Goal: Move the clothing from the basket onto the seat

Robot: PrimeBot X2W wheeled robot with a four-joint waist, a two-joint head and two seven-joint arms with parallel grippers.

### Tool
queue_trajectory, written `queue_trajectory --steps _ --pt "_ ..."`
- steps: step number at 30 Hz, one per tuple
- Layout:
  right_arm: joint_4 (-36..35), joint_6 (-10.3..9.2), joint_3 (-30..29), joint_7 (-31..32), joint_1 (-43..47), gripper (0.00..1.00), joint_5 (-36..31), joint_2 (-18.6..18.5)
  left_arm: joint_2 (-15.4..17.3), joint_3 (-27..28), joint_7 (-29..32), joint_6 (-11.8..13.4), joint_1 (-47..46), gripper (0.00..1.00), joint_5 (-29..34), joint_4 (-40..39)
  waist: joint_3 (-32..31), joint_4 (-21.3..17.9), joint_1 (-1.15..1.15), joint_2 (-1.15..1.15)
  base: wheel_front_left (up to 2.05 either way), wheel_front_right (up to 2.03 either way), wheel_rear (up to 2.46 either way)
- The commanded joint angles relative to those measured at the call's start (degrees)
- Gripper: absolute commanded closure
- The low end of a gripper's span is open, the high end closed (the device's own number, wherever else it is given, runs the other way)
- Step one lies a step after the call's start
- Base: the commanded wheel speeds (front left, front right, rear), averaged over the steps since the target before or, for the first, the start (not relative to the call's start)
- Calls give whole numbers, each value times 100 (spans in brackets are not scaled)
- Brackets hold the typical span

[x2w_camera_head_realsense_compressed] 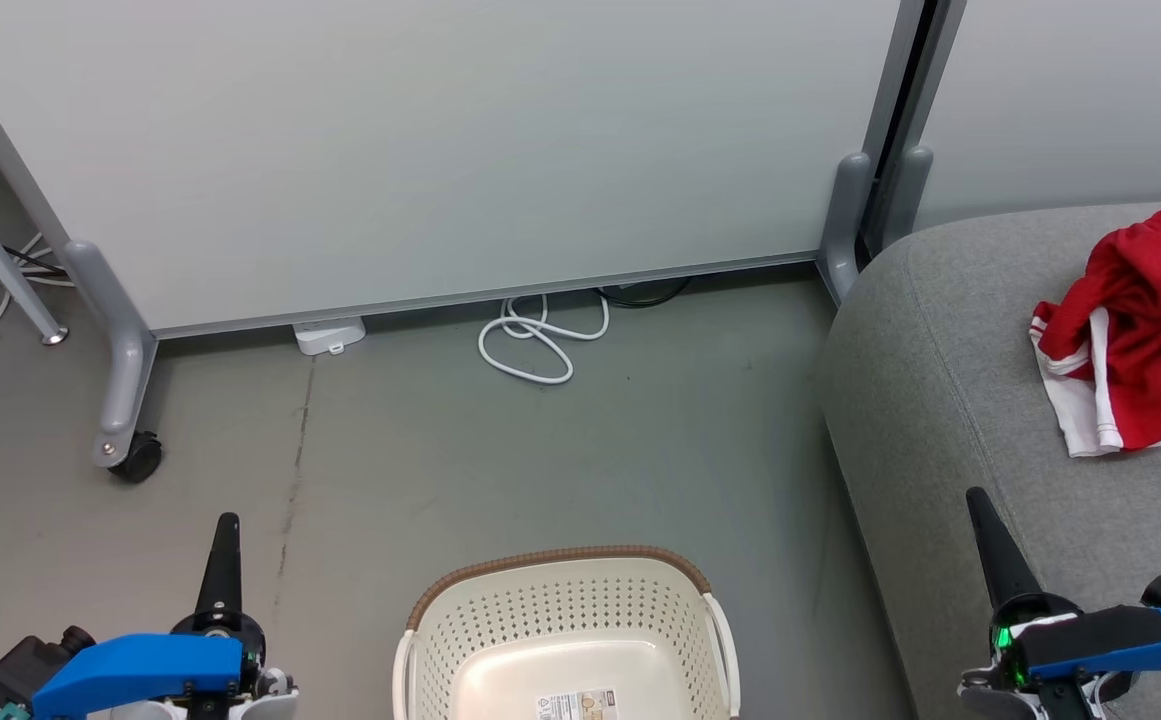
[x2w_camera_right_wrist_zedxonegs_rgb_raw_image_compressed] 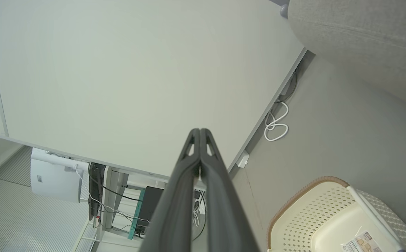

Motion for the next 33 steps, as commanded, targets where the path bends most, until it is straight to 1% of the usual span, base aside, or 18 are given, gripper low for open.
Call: queue_trajectory --steps 1,33 --pt "-24 3 -31 38 -144 100 174 -33 10 47 51 -10 -137 100 -146 -65 -1 4 0 0 0 0 0" --pt "9 4 -219 270 -286 100 1646 -6 -34 221 437 -14 -333 100 -1423 -179 -19 68 0 0 0 0 0"
